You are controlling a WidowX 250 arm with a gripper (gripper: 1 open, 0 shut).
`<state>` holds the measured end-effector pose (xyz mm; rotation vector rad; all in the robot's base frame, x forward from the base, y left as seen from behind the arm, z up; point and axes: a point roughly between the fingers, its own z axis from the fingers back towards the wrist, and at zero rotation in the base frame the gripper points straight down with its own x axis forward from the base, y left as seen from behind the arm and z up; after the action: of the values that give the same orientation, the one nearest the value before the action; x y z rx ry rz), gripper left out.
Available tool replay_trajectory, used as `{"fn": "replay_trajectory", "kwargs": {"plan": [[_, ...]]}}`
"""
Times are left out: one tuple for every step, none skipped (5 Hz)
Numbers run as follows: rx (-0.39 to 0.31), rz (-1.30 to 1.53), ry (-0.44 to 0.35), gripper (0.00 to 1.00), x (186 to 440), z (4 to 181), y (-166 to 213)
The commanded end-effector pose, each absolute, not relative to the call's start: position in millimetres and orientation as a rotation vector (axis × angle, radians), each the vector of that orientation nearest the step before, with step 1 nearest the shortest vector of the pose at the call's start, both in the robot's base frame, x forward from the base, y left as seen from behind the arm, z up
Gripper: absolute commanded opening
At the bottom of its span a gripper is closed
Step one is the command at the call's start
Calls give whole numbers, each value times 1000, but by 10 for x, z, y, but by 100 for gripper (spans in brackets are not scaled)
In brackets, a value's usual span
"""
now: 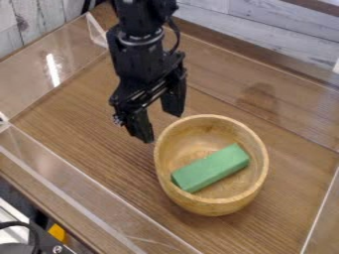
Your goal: Put the green block in the brown bowl
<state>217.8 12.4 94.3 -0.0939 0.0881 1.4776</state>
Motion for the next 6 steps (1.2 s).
{"fn": "replay_trajectory", "kwargs": {"plan": [[-114,1468,70,100,2282,1015,135],[-112,1447,83,100,2279,1005,122],[-113,1430,98,0,2280,995,117],[-121,1414,118,100,2218,1087,192],[-131,1399,124,100,2161,1141,260],[-137,1430,129,100,2154,1111,216]]}}
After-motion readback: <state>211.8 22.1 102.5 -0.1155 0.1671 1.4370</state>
